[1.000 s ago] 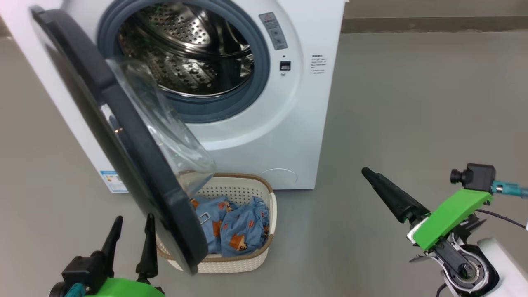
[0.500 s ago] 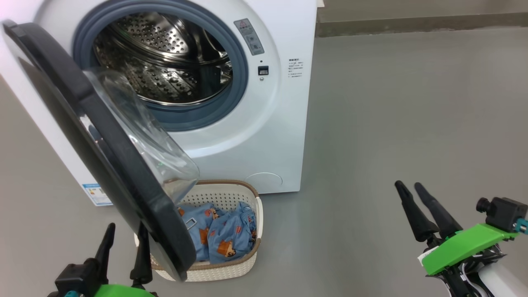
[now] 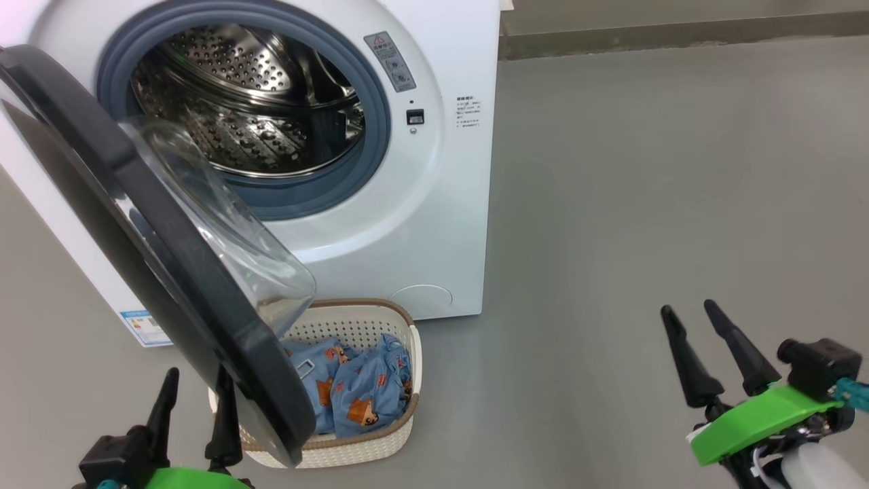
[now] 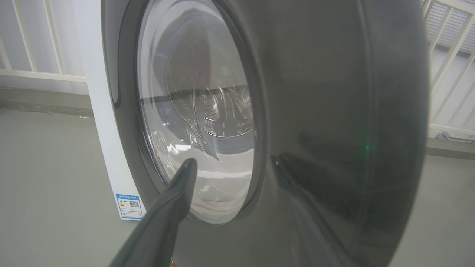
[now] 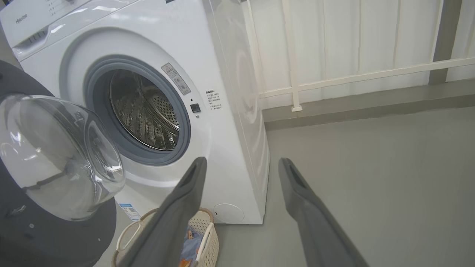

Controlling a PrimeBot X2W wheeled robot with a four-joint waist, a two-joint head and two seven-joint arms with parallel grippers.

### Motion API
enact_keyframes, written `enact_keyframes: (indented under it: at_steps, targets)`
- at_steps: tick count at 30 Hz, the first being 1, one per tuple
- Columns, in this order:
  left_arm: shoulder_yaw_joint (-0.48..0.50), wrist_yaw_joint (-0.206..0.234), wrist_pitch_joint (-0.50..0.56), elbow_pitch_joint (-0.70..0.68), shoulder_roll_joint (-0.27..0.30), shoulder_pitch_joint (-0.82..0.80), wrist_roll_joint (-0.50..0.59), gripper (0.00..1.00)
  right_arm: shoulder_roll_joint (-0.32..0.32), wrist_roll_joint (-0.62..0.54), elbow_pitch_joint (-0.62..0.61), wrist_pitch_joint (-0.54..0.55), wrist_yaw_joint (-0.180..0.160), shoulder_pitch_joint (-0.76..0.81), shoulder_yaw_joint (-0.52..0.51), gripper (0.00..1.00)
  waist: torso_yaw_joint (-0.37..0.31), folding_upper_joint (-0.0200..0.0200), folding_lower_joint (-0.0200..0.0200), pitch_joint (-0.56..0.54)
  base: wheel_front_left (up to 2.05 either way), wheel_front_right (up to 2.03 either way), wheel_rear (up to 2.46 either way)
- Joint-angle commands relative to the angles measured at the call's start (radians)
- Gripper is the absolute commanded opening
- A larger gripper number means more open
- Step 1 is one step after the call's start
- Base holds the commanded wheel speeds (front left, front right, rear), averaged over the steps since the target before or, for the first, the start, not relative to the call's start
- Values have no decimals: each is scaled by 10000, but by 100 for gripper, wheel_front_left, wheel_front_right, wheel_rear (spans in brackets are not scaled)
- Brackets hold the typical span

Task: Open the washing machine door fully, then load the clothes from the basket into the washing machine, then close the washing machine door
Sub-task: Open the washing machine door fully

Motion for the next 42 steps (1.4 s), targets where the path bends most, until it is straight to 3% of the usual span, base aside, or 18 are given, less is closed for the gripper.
enact_keyframes:
  at_steps: [1, 11, 42]
  targets:
    - [282, 28, -90, -291, 144, -174, 0, 100, -135, -279, -206, -121, 58, 8, 53, 100, 9, -1, 0, 3, 0, 0, 0]
    - [233, 62, -120, -222, 109, -213, -31, 100, 118, -1466, -119, -123, 58, 261, -53, 100, 145, -1, 0, 35, 0, 0, 0]
    - [204, 52, -172, -120, 111, -288, -59, 100, 166, -1531, -80, -124, 58, 285, -5, 100, 213, -1, 0, 61, 0, 0, 0]
